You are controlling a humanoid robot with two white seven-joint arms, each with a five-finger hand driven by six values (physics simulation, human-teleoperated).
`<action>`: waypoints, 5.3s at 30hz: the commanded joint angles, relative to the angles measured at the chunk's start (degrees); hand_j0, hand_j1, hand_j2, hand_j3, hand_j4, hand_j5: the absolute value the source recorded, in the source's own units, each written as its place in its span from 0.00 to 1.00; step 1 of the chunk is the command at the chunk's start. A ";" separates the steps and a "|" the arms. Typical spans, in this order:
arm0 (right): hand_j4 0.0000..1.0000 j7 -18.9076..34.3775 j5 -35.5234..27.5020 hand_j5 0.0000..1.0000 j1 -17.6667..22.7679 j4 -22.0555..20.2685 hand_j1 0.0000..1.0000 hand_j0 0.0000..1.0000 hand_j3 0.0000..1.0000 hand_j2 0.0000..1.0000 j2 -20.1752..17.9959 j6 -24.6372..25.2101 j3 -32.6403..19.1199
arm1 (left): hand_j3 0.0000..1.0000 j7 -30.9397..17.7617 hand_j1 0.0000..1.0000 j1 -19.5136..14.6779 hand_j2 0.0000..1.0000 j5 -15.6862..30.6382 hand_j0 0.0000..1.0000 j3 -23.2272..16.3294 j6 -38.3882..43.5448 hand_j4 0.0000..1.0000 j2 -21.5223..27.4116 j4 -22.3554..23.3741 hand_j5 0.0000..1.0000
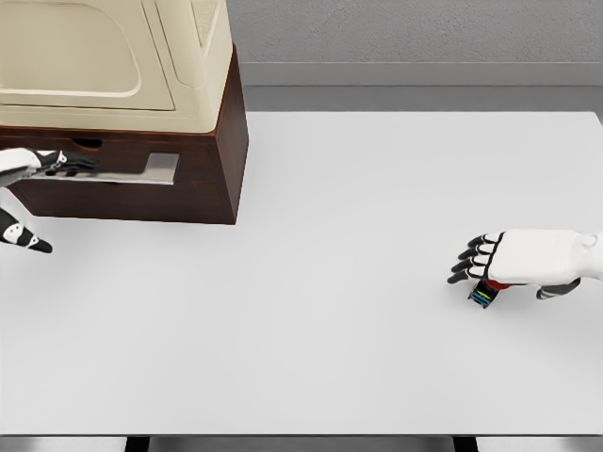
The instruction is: Open the cabinet drawer with left arm, and place a switch into the drawer with right arm
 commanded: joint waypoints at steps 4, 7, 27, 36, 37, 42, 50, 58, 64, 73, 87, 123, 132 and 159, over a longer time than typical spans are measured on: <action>1.00 -0.02 -0.10 1.00 0.00 -0.02 1.00 1.00 1.00 1.00 -0.07 0.12 -0.11 | 1.00 -4.05 1.00 0.35 1.00 -0.58 1.00 -0.56 -2.92 1.00 1.39 -0.08 1.00; 1.00 -0.02 -0.10 1.00 0.00 -0.02 1.00 1.00 1.00 1.00 -0.07 0.12 -0.11 | 1.00 -5.01 1.00 0.52 1.00 -0.50 1.00 -1.26 -5.03 1.00 2.53 -0.16 1.00; 0.90 -0.02 -0.10 0.90 0.00 -0.10 0.90 0.90 0.90 0.90 0.02 0.12 -0.19 | 1.00 -9.52 1.00 0.52 1.00 0.82 1.00 -1.96 -9.87 1.00 6.57 -2.45 1.00; 0.82 -0.02 -0.10 0.82 0.00 -0.10 0.82 0.82 0.82 0.82 0.19 0.12 -0.11 | 1.00 -9.52 1.00 0.52 1.00 1.96 1.00 -1.87 -10.83 1.00 7.63 -3.06 1.00; 0.82 -0.02 -0.10 0.82 0.00 -0.10 0.82 0.82 0.82 0.82 0.19 0.12 -0.11 | 1.00 -9.52 1.00 0.52 1.00 1.96 1.00 -1.87 -10.92 1.00 7.72 -3.06 1.00; 0.82 -0.02 -0.10 0.82 0.00 -0.10 0.82 0.82 0.82 0.82 0.46 0.12 -0.02 | 1.00 -9.52 1.00 0.61 1.00 2.32 1.00 -1.96 -11.01 1.00 7.72 -3.06 1.00; 0.76 -0.02 -0.10 0.76 0.00 -0.10 0.76 0.76 0.76 0.76 0.46 0.12 -0.02 | 1.00 -9.52 1.00 0.52 1.00 4.34 1.00 -1.96 -12.15 1.00 8.51 -3.50 1.00; 0.76 -0.02 -0.10 0.76 0.00 -0.10 0.76 0.76 0.76 0.76 0.55 0.12 -0.02 | 1.00 -9.52 1.00 0.52 1.00 5.04 1.00 -1.96 -12.15 1.00 8.68 -4.21 1.00; 0.76 -0.02 -0.01 0.76 0.09 -0.02 0.76 0.76 0.76 0.76 0.63 0.12 0.07 | 1.00 -9.52 1.00 0.52 1.00 5.13 1.00 -2.05 -12.24 1.00 9.21 -4.21 1.00; 0.76 -0.02 -0.01 0.76 0.18 -0.02 0.76 0.76 0.76 0.76 0.63 0.12 0.16 | 1.00 -9.52 1.00 0.52 1.00 5.13 1.00 -2.14 -13.38 1.00 10.09 -4.21 1.00; 0.70 -0.02 0.60 0.70 0.18 0.07 0.70 0.70 0.70 0.70 0.72 0.12 0.07 | 1.00 -9.52 1.00 0.35 1.00 11.02 1.00 -2.58 -21.99 1.00 14.48 -4.30 1.00; 0.29 -0.02 0.07 0.29 -3.60 0.42 0.29 0.29 0.29 0.29 3.71 0.12 -1.95 | 1.00 -9.52 1.00 1.67 1.00 -0.32 1.00 -16.64 -23.95 1.00 2.79 -3.68 1.00; 0.29 -0.02 -0.01 0.29 -9.32 0.25 0.29 0.29 0.29 0.29 6.79 0.12 -1.86 | 1.00 -9.52 1.00 1.67 1.00 -0.76 1.00 -16.64 -23.95 1.00 2.79 -3.68 1.00; 0.26 -0.02 -0.10 0.26 -30.58 0.07 0.26 0.26 0.26 0.26 22.60 0.12 10.79 | 1.00 -9.52 1.00 1.67 1.00 -0.50 1.00 -16.64 -23.95 1.00 2.97 -3.77 1.00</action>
